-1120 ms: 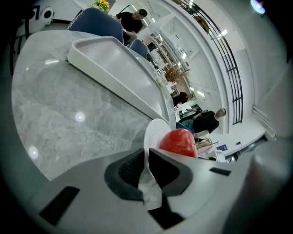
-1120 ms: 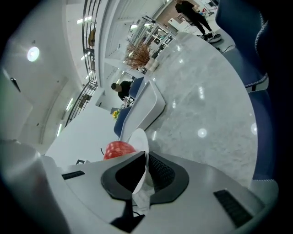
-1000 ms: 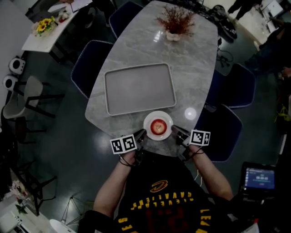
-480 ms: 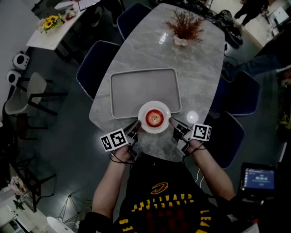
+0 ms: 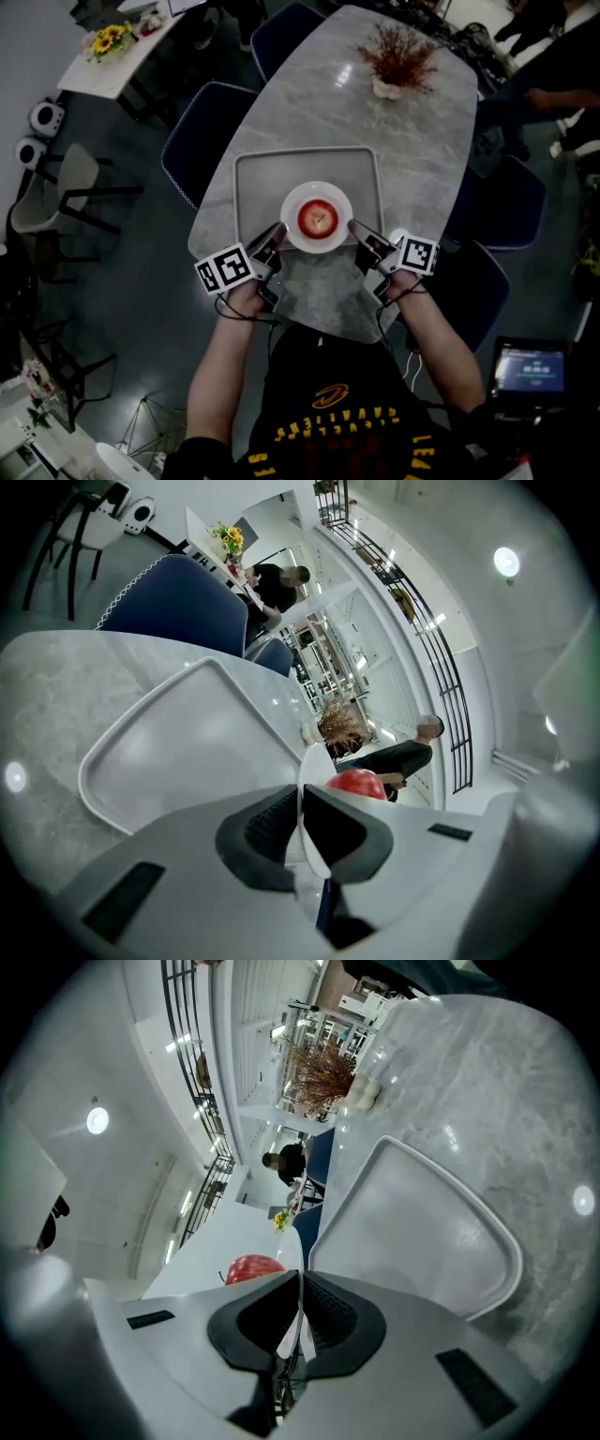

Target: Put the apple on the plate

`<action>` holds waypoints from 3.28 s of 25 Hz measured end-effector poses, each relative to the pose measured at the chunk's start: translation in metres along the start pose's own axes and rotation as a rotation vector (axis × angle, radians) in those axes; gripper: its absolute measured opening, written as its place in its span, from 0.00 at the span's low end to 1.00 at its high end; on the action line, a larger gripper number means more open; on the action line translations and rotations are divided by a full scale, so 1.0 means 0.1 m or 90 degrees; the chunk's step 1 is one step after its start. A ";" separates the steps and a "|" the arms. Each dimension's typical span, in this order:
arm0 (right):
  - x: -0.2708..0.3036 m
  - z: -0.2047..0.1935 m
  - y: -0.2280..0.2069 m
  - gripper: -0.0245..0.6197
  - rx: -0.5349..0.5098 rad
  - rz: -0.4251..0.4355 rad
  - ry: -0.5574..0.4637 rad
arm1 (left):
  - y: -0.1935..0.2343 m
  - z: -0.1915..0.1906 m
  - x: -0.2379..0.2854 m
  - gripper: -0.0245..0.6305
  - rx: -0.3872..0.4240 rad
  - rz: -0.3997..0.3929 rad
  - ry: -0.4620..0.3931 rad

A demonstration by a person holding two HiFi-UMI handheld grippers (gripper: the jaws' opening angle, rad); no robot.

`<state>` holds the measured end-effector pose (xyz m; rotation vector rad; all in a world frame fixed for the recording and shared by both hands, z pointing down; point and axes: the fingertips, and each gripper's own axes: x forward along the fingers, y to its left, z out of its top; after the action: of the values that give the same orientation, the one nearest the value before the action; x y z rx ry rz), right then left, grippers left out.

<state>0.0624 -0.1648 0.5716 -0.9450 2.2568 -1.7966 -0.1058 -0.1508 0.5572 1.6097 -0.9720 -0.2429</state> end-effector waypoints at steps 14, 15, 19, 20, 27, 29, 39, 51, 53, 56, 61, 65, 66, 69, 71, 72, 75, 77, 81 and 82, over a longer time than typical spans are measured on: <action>0.51 0.35 -0.39 0.08 0.049 -0.034 -0.008 | 0.40 0.38 0.49 0.07 -0.018 0.018 -0.005; 0.52 0.36 -0.43 0.08 0.047 -0.044 -0.007 | 0.43 0.39 0.50 0.07 -0.018 0.022 -0.003; 0.61 0.39 -0.51 0.08 0.061 -0.063 -0.007 | 0.52 0.44 0.56 0.07 -0.019 0.039 0.007; 0.64 0.38 -0.52 0.08 0.067 -0.063 -0.005 | 0.55 0.45 0.57 0.07 -0.020 0.045 0.009; 0.79 0.36 -0.57 0.08 0.080 -0.045 0.007 | 0.70 0.44 0.66 0.07 -0.011 0.085 0.030; 0.81 0.32 -0.60 0.08 0.066 -0.068 0.026 | 0.75 0.43 0.67 0.07 -0.007 0.098 0.037; 0.87 0.29 -0.70 0.08 0.024 -0.124 0.064 | 0.86 0.39 0.72 0.07 0.032 0.156 0.064; 0.92 0.27 -0.77 0.08 -0.027 -0.164 0.091 | 0.97 0.36 0.76 0.07 0.072 0.226 0.088; 0.93 0.27 -0.78 0.08 -0.052 -0.175 0.101 | 0.98 0.36 0.77 0.07 0.083 0.231 0.092; 0.93 0.25 -0.81 0.08 -0.096 -0.198 0.128 | 0.99 0.34 0.79 0.07 0.120 0.246 0.103; 0.92 0.28 -0.83 0.08 -0.145 -0.232 0.142 | 0.96 0.45 0.79 0.07 0.197 0.280 0.093; 0.88 0.41 -0.80 0.08 -0.234 -0.261 0.128 | 0.92 0.62 0.71 0.07 0.254 0.299 0.065; 0.87 0.45 -0.78 0.08 -0.261 -0.266 0.123 | 0.90 0.65 0.69 0.07 0.263 0.299 0.057; 0.83 0.52 -0.76 0.08 -0.340 -0.283 0.127 | 0.84 0.68 0.63 0.07 0.279 0.291 0.035; 0.82 0.53 -0.79 0.08 -0.370 -0.291 0.137 | 0.78 0.65 0.62 0.07 0.281 0.277 0.027; 0.82 0.54 -0.80 0.08 -0.374 -0.294 0.139 | 0.76 0.63 0.62 0.07 0.280 0.271 0.026; 0.82 0.55 -0.87 0.08 -0.363 -0.297 0.139 | 0.71 0.54 0.62 0.07 0.280 0.260 0.030; 0.81 0.54 -0.92 0.08 -0.350 -0.298 0.139 | 0.68 0.49 0.62 0.07 0.277 0.255 0.031; 0.79 0.56 -1.00 0.08 -0.330 -0.306 0.135 | 0.61 0.46 0.62 0.07 0.277 0.243 0.027; 0.79 0.57 -1.01 0.08 -0.324 -0.308 0.133 | 0.59 0.46 0.62 0.07 0.277 0.241 0.026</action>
<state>0.0644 -0.2652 0.6692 -1.5682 2.8918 -1.5420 -0.1229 -0.2254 0.6171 1.7659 -1.3385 0.2789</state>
